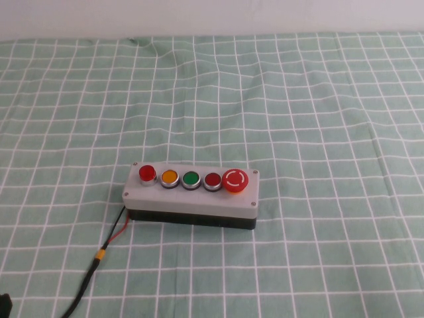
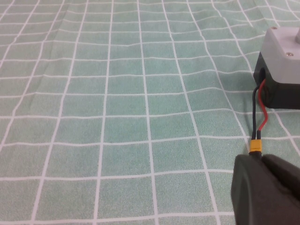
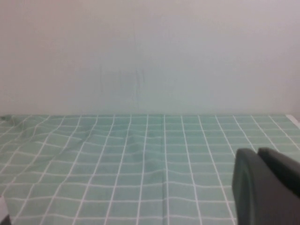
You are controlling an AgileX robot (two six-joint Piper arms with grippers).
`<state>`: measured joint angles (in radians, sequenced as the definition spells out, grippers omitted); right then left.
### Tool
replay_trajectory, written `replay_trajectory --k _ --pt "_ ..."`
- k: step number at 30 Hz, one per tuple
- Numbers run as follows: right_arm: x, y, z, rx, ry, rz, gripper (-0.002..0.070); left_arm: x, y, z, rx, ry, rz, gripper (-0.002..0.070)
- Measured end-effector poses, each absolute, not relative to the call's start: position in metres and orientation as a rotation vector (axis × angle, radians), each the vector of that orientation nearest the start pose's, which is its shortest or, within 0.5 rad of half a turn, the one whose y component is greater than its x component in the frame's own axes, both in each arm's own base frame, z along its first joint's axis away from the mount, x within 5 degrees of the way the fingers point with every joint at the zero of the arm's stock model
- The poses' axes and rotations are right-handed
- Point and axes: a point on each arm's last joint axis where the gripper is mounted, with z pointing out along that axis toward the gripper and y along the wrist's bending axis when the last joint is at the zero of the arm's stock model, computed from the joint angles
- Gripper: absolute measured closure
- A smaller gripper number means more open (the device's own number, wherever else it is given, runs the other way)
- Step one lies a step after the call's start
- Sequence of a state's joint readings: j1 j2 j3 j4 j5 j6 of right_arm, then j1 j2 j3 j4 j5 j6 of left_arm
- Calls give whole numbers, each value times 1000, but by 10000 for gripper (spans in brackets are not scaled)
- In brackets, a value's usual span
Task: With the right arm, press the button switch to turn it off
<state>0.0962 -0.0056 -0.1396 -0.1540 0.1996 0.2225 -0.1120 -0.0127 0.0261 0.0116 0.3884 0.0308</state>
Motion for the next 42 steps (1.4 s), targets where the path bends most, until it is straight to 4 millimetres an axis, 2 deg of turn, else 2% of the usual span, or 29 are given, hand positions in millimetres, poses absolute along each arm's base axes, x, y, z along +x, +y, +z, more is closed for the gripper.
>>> replay_trajectory --k 4,6,16,42 --pt "55 2 205 18 1615 90 692 52 -5 170 142 1880 -44 678" --pt "56 1 194 23 1647 84 692 52 -5 170 142 1880 -44 678" --pt "54 -3 176 94 1816 45 692 52 -5 170 142 1880 -44 678" --pt "53 -4 172 128 1859 26 692 52 -5 170 142 1880 -44 678"
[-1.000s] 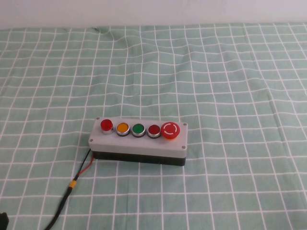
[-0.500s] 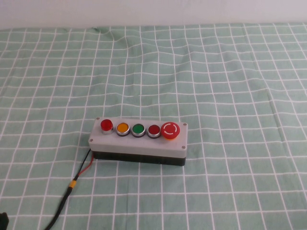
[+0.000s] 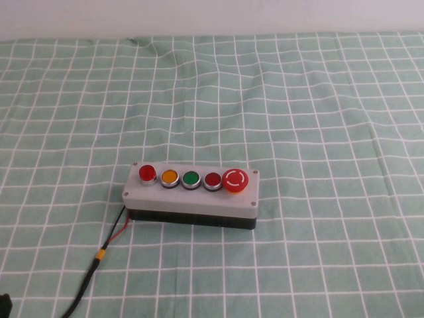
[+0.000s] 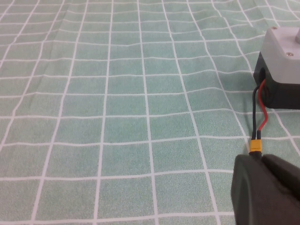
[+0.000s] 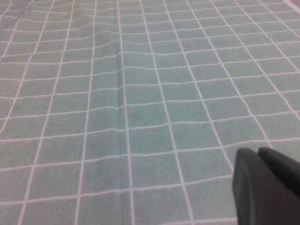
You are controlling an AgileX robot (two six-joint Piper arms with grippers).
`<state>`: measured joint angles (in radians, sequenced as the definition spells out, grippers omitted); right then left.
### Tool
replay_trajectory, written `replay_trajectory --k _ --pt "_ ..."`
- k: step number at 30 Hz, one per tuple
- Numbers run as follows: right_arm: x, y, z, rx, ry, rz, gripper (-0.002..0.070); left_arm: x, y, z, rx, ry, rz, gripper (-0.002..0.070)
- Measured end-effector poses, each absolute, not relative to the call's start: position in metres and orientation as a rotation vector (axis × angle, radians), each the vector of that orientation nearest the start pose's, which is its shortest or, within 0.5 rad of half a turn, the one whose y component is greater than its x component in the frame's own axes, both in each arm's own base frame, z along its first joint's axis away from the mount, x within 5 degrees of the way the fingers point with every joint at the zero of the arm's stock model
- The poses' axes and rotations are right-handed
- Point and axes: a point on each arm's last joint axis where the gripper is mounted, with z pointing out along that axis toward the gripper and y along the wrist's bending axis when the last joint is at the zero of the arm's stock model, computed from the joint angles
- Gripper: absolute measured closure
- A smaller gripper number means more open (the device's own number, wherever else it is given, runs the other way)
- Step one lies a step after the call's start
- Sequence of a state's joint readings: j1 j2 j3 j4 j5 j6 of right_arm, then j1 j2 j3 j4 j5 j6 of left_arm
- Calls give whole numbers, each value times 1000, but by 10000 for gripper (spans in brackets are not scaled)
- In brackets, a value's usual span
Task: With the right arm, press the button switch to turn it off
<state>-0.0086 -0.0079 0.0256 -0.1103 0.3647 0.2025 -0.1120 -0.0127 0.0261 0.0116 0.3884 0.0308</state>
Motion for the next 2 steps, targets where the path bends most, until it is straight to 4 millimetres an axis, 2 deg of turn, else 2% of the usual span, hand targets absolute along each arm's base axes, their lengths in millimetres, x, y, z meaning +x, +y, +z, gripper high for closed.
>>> replay_trajectory --k 2 --pt "53 -4 172 128 1859 26 692 52 -5 170 142 1880 -44 678"
